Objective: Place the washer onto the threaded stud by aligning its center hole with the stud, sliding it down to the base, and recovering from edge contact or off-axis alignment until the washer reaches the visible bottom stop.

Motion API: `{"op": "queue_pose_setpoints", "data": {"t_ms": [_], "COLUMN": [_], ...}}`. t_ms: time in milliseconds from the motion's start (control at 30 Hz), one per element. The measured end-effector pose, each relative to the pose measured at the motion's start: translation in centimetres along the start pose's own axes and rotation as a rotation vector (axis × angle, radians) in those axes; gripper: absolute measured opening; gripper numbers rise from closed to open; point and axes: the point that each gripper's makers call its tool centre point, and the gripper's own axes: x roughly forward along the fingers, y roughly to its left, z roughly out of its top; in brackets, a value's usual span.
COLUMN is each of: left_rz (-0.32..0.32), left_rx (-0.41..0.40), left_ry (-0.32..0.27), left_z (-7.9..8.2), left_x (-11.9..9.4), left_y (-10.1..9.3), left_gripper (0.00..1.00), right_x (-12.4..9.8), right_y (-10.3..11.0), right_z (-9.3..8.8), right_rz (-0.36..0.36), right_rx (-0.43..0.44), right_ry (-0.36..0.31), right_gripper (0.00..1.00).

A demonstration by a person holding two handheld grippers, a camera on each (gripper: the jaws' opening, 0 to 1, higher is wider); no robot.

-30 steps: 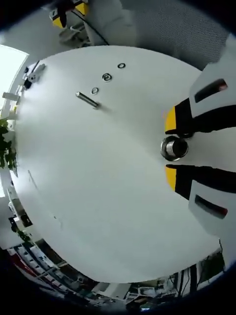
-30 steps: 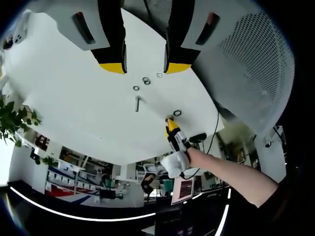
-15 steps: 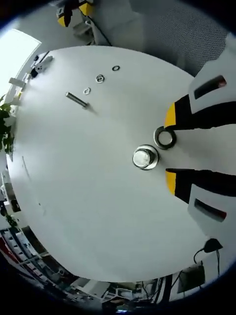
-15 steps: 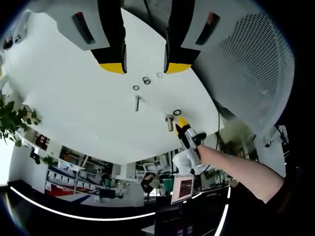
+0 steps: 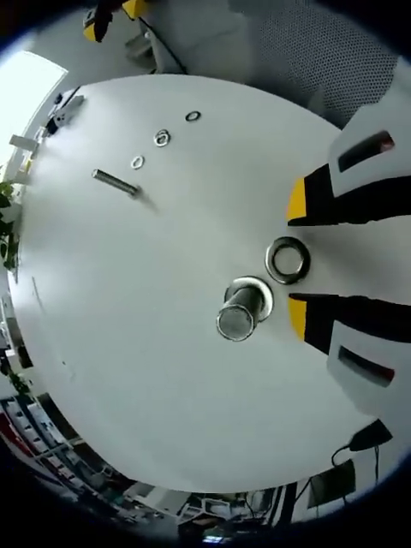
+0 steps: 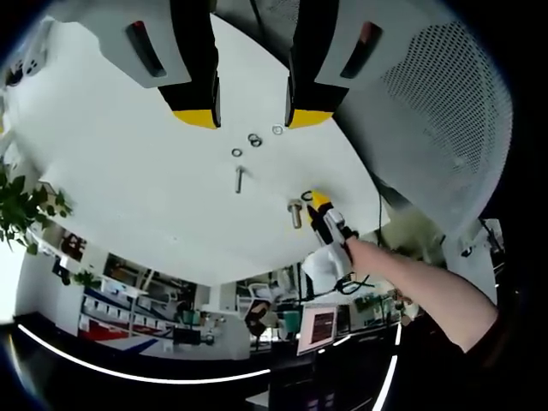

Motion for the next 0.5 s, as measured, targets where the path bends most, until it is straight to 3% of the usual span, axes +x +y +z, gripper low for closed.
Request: {"op": "queue_pose_setpoints", "data": {"t_ms": [233,500], "left_rz": [0.016,0.013], "left_rx": [0.059,0.054], "left_ry": [0.018,0.018], "left_z": [0.06,0.11], "left_x": [0.53,0.47], "left_y": [-0.20,-0.27], "left_gripper": [0.27,0.23], "right_x": [0.02,0.02], "right_y": [-0.05,-0.03], "right_z": [-0.07,-0.15], "right_rz": [-0.003,0.000], "right_rx": [-0.001,-0.001], "right_ry": [0.004,0.009], "right_gripper": [0.33,0.33]}}
